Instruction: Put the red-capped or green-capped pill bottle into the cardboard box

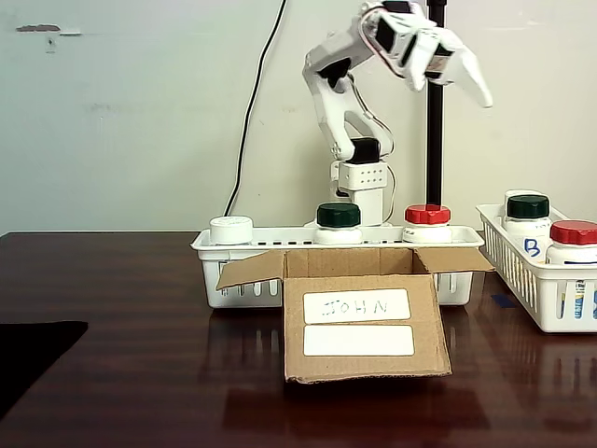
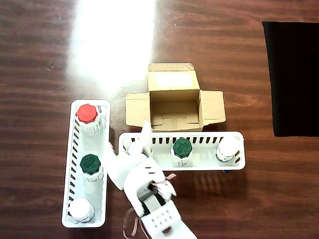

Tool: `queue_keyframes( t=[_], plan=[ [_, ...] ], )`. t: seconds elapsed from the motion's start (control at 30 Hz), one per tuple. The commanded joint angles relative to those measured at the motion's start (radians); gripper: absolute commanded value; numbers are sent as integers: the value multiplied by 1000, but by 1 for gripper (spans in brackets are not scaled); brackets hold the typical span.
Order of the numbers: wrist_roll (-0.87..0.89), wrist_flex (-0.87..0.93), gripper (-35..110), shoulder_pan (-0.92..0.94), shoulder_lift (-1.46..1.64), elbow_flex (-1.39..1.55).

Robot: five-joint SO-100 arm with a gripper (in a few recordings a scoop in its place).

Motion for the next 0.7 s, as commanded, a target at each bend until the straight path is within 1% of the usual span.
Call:
queue_keyframes(
  t=[0.0,0.23,0.43,0.53,0.67],
  plan=[
    [6,-124,99,-37,-98,-81],
    [-26,-359,99,-66,-337,-100],
    [-40,-500,99,-58,-592,-190],
    [-43,-540,99,-55,-696,-233],
    [-57,-549,99,-52,-790,-282]
  ],
)
